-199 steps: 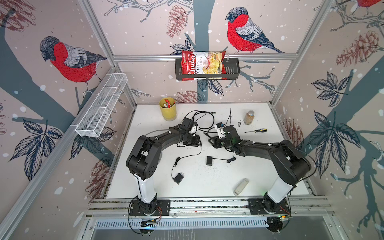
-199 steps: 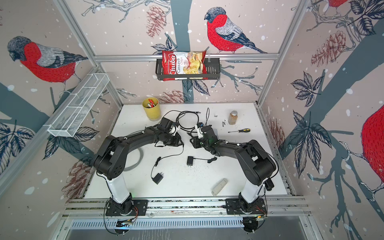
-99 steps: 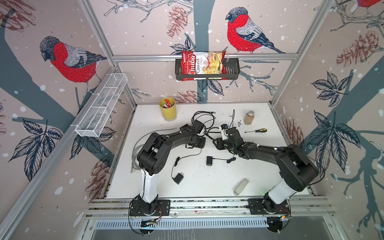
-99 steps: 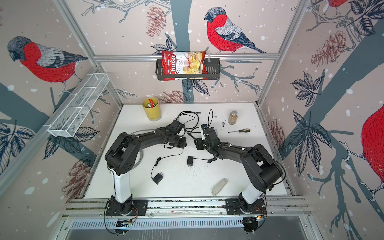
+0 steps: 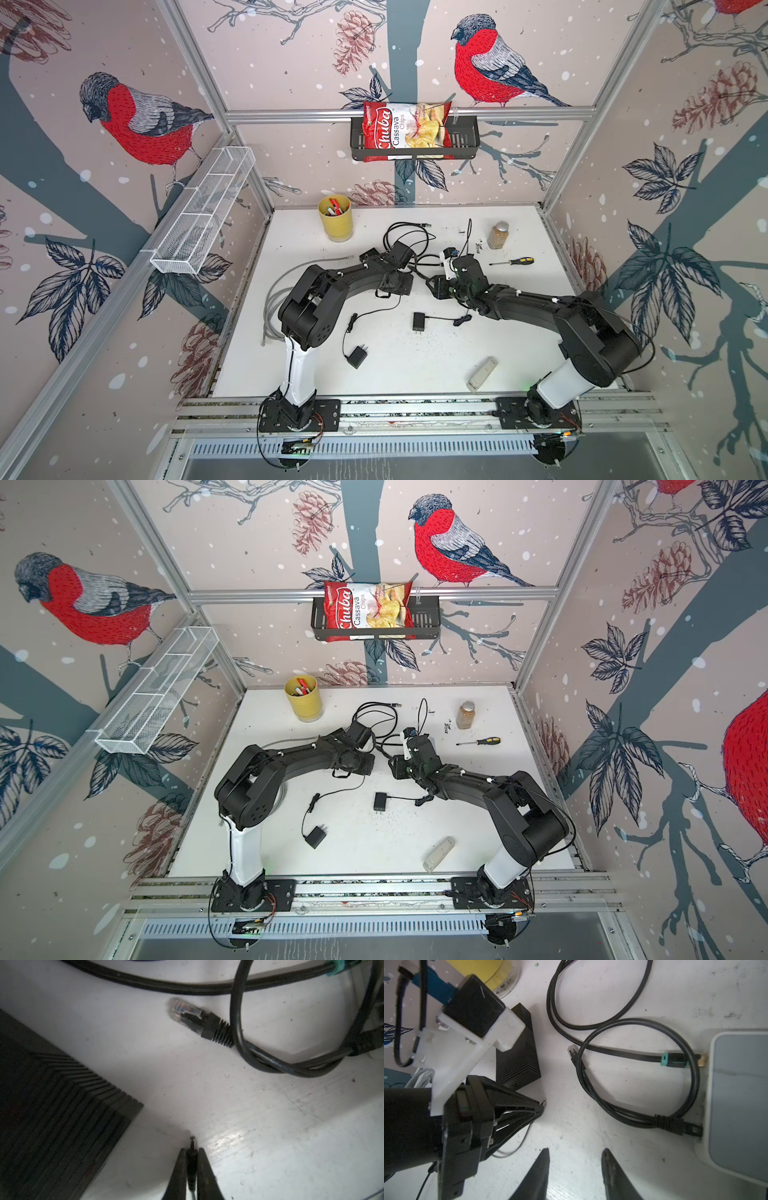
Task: Insert the plug into the switch port
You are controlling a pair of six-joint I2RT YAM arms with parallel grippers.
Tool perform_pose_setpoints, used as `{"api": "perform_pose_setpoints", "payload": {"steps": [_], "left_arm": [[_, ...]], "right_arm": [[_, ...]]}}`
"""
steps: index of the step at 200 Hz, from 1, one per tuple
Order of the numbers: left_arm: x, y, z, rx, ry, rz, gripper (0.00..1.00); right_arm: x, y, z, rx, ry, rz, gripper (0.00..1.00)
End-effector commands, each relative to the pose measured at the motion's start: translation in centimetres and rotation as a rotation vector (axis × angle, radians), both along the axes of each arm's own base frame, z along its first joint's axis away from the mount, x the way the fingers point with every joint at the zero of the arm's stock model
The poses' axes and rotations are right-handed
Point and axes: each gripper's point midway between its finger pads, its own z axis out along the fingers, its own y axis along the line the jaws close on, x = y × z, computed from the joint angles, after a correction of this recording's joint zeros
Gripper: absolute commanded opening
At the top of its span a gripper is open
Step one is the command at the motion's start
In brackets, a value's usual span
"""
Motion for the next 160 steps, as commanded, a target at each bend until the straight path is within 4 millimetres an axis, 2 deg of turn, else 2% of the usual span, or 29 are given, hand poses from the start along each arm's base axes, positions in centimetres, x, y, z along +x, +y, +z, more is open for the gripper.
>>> {"api": "perform_pose_setpoints", "payload": {"steps": [1,17,33,46,70,100,125,160], "left_arm": [[-2.0,1.8,-2.0,0.082,0.084,0.025,0.06],[-1.8,2.1,-1.6,0.084,0.066,0.047,0.01],[-1.1,1.9,-0.3,0.05,0.039,0.073,0.0],[-0.2,1.5,1.2,-0.037,0.025,0.107,0.0],[0.9,1.2,4.7,-0.266,0.008,0.189,0.0],[0.8,1.9,7.7,-0.423,-0.011,0.245,0.0],[0.3,2.1,8.5,-0.482,-0.002,0.25,0.0],[0.0,2.2,8.4,-0.498,0.002,0.256,0.0]], "right_arm": [[0.0,0.0,0.3,-0.018,-0.019,-0.007,0.43],[-0.3,0.6,0.6,-0.021,-0.032,0.016,0.44],[-1.2,1.9,0.9,-0.016,-0.044,0.076,0.44],[-2.1,3.1,0.9,0.008,-0.049,0.119,0.45],[-3.6,4.7,2.0,0.186,-0.064,0.151,0.48],[-3.5,5.5,3.2,0.326,-0.091,0.12,0.48],[-3.6,7.0,3.5,0.385,-0.084,0.134,0.44],[-4.0,9.3,3.8,0.437,-0.071,0.16,0.42]]}}
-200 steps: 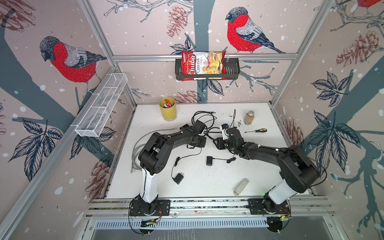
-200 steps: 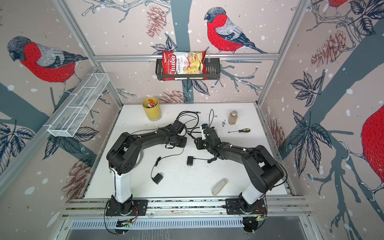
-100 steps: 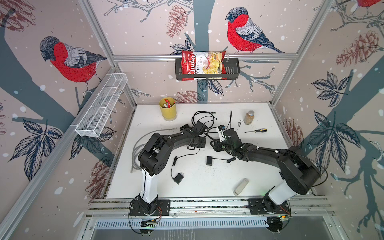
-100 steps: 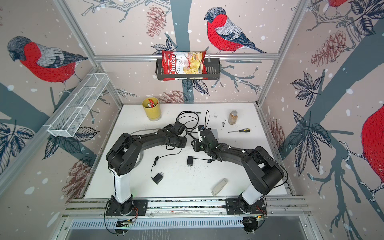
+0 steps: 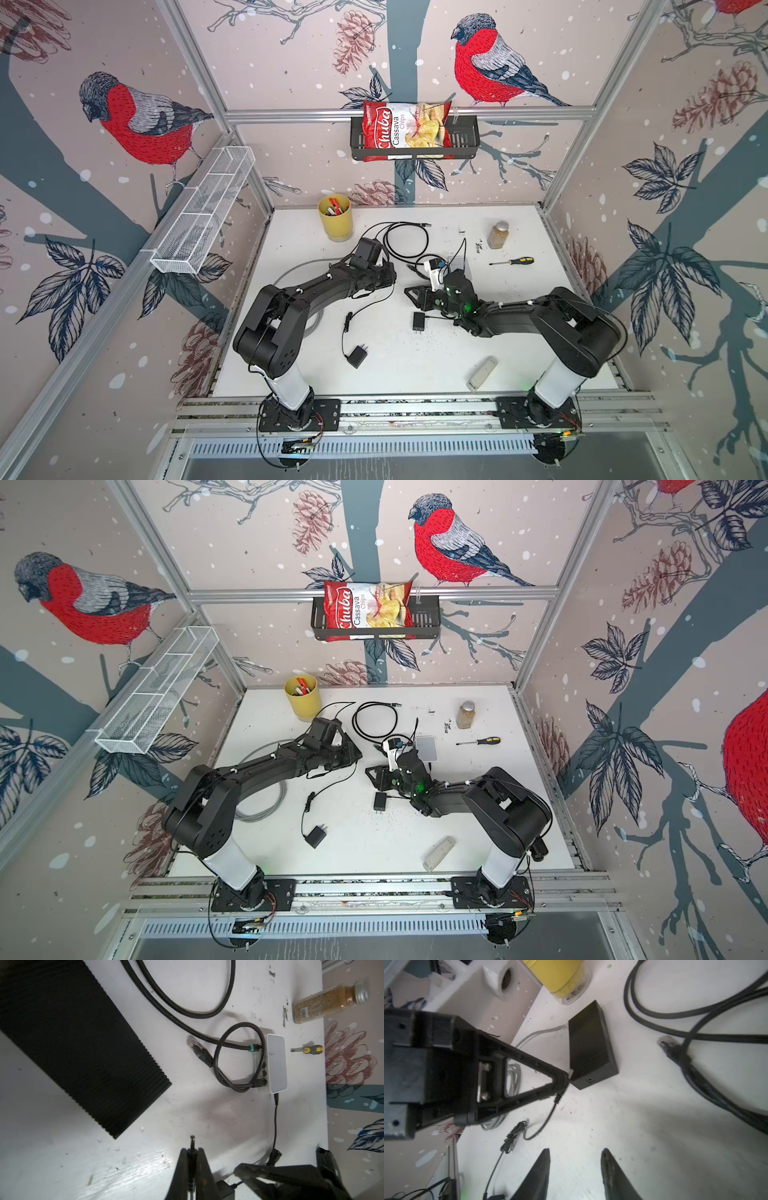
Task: Insert the plug into the switch port
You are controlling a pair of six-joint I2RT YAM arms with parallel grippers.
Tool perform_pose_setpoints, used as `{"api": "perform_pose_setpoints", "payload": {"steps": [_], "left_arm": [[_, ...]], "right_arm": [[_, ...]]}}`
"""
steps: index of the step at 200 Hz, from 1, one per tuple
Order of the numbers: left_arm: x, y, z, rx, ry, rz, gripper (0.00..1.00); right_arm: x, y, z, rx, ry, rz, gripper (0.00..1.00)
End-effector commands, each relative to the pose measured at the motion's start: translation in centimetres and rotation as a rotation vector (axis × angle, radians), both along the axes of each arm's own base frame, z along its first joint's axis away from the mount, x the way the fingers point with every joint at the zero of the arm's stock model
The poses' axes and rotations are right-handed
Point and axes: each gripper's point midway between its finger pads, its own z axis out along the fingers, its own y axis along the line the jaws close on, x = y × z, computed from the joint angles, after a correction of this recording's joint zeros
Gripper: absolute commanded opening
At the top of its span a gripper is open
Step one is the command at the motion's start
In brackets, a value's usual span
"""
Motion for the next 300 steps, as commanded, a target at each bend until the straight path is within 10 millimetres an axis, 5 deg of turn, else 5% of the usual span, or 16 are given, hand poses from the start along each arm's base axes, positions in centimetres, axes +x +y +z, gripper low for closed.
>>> {"api": "perform_pose_setpoints", "payload": {"steps": [1,82,300], "left_arm": [[0.3,-0.8,1.0,-0.062,-0.022,-0.004,0.0],[0.4,-0.8,1.5,-0.067,-0.035,-0.006,0.0],[0.2,-0.9,1.5,-0.09,-0.023,-0.009,0.0]], "right_arm": [[0.2,1.8,2.4,0.115,-0.025,0.011,0.42],[0.5,3.6,0.3,0.124,0.044,0.016,0.34],[1.7,3.6,0.7,0.156,0.031,-0.023,0.08]]}}
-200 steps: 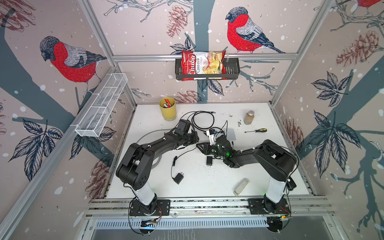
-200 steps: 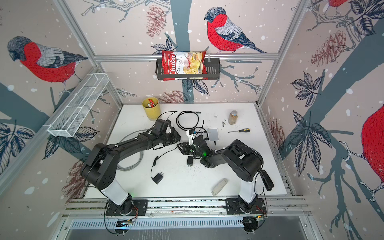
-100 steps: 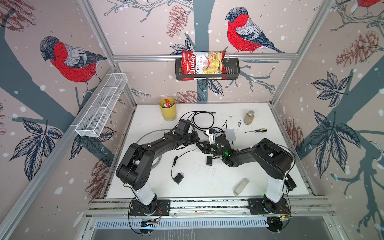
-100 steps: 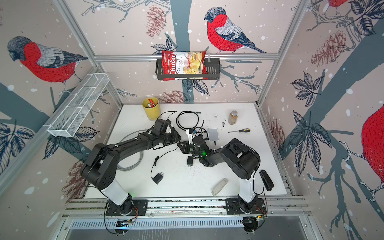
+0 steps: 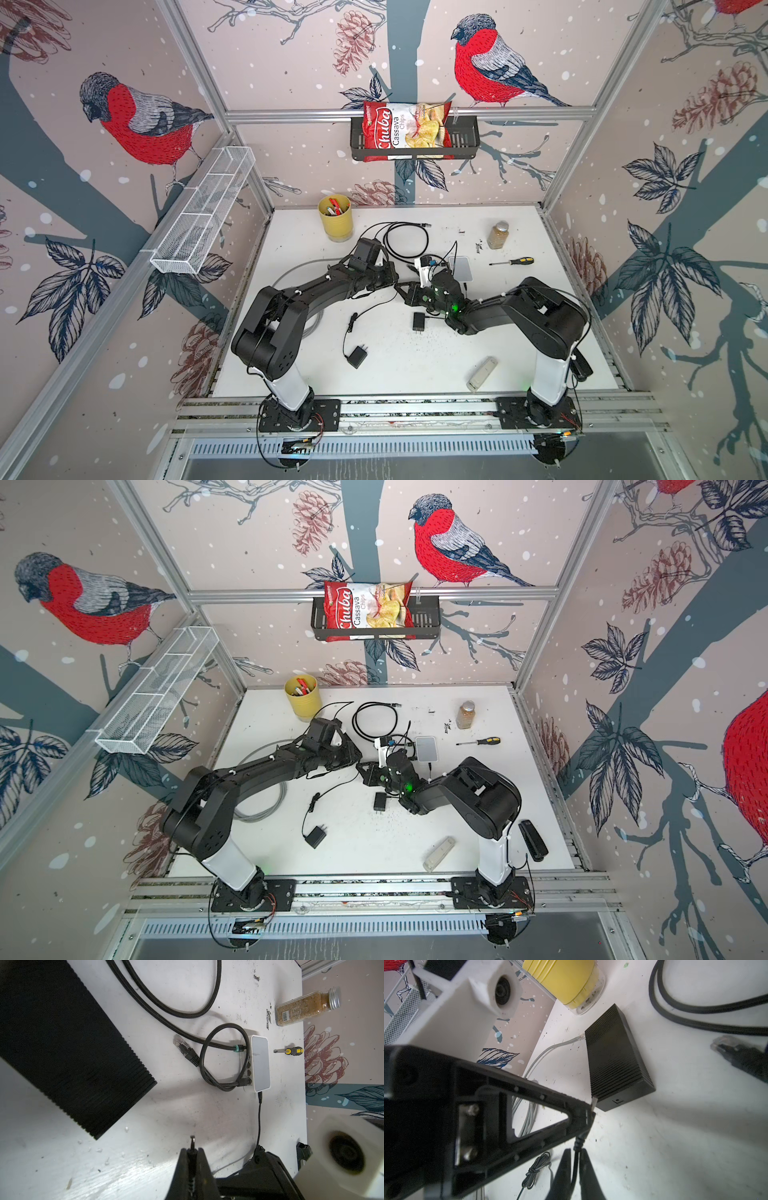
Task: Insert the plug into the switch port
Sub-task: 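Align the DC plug tip with the power brick's port using the right gripper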
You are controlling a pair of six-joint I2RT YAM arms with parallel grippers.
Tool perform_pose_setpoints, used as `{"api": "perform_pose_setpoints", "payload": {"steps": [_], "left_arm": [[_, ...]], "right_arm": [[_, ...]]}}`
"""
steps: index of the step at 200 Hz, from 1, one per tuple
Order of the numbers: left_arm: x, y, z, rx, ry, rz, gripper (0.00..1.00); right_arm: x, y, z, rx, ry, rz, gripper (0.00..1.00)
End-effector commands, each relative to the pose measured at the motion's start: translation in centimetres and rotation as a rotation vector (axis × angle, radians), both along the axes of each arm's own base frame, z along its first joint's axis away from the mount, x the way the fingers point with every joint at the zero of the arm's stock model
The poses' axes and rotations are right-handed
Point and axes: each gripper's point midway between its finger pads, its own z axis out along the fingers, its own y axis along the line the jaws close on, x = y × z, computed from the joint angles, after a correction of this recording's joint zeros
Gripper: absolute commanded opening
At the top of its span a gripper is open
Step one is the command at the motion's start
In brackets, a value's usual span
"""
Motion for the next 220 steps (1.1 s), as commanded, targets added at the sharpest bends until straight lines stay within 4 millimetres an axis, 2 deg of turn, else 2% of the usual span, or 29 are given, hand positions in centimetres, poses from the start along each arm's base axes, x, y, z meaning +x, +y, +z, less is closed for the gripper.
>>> {"api": "perform_pose_setpoints", "payload": {"steps": [1,42,72,97,114,143,170,204,220], "left_arm": [[0.3,-0.4,0.8,-0.033,-0.024,-0.004,0.0],[0.6,-0.1,1.4,-0.023,-0.049,0.01,0.01],[0.8,1.0,1.4,0.039,-0.077,0.034,0.14],[1.0,2.1,1.1,0.102,-0.093,0.063,0.36],[1.5,3.0,1.2,0.159,-0.111,0.08,0.44],[3.9,6.3,1.3,0.327,-0.16,0.164,0.49],[7.4,9.5,0.9,0.518,-0.214,0.193,0.51],[11.4,10.3,-1.2,0.612,-0.24,0.046,0.54],[12.5,9.5,-1.4,0.576,-0.255,-0.031,0.57]], "right_arm": [[0.3,0.4,1.1,0.027,-0.034,0.002,0.08],[0.2,0.1,1.2,0.022,-0.039,-0.005,0.03],[-0.2,0.0,0.7,0.007,-0.034,0.009,0.02],[-0.4,0.2,-0.6,-0.055,-0.015,0.036,0.02],[-0.5,0.3,-1.7,-0.109,-0.002,0.049,0.02],[-0.7,0.2,-3.4,-0.22,0.014,0.086,0.02],[-0.5,-0.3,-5.5,-0.38,0.026,0.115,0.03],[-0.1,-0.8,-7.5,-0.546,0.031,0.159,0.02],[0.2,-1.4,-7.9,-0.601,0.024,0.165,0.02]]}}
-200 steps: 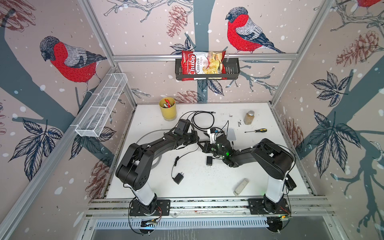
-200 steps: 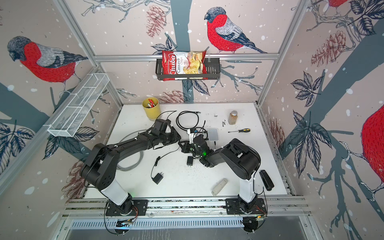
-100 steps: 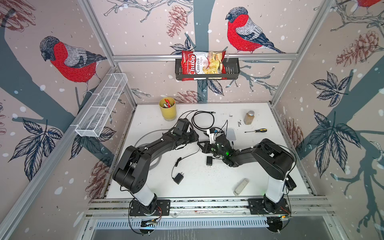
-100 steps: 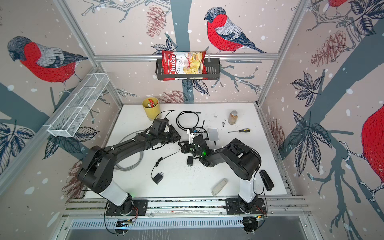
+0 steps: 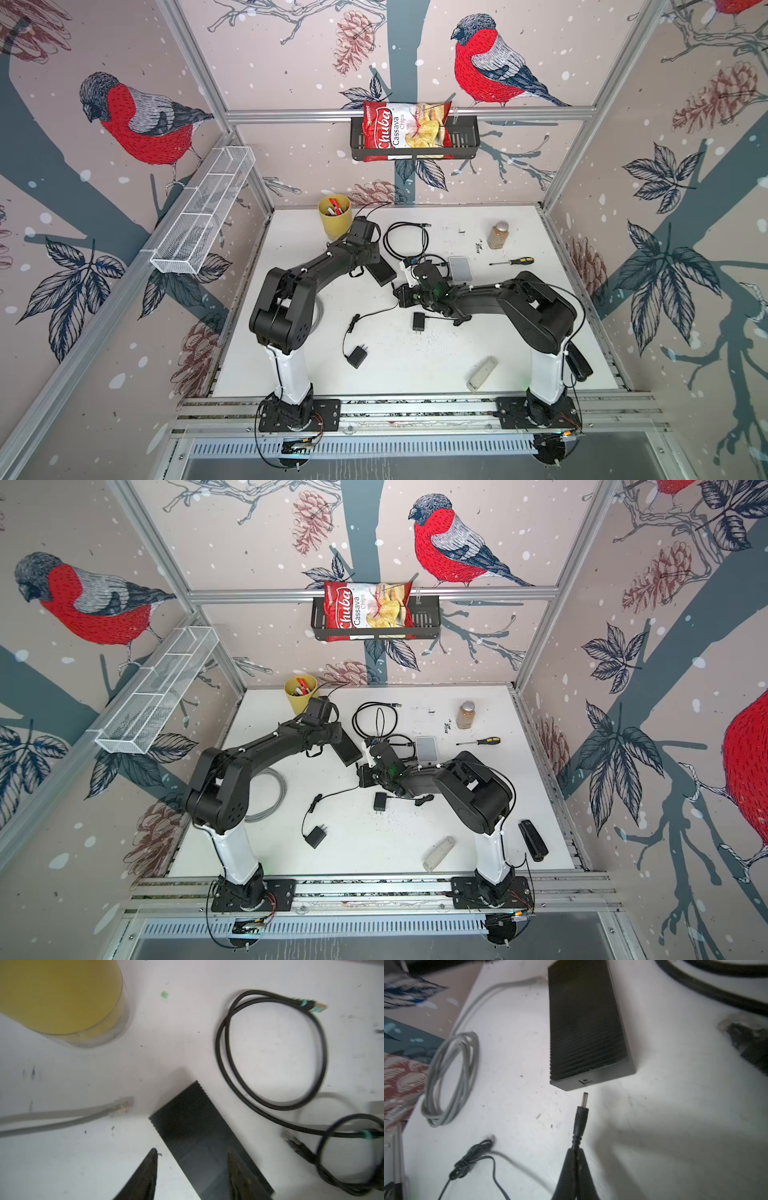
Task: Insert the plug into the switch port
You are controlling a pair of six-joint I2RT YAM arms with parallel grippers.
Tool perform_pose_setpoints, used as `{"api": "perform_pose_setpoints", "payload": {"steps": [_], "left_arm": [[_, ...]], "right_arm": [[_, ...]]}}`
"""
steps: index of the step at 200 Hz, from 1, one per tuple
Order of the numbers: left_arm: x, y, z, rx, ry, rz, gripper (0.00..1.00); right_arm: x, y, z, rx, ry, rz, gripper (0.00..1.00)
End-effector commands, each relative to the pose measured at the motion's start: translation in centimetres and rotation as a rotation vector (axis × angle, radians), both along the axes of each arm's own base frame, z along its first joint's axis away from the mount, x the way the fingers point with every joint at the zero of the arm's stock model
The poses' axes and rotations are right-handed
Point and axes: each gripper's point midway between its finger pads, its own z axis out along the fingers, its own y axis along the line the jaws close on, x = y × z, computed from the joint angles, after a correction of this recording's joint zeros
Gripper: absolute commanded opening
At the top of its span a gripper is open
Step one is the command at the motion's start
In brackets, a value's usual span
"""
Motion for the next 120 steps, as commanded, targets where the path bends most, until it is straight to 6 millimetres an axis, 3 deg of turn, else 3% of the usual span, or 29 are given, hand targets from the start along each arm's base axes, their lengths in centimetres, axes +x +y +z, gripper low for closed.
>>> {"api": "perform_pose_setpoints", "payload": {"steps": [1,42,77,120], "left_arm": [[1.1,-0.3,-0.5,0.059,0.008,-0.155,0.57],[2.1,-2.6,-3.0,0.032,0.077,-0.35,0.57],[3.2,-2.8,-3.7,0.001,0.091,-0.429,0.57],[2.9,-2.8,-4.6,-0.063,0.142,-0.505,0.57]], "right_arm": [[-0.5,-2.0,-2.3,-0.172,0.003,0.034,0.02],[-0.1,-2.5,-2.7,-0.235,-0.015,0.089,0.02],[0.5,-2.4,-2.8,-0.278,-0.042,0.146,0.02],[0.8,-2.0,-2.1,-0.275,-0.072,0.208,0.02]]}}
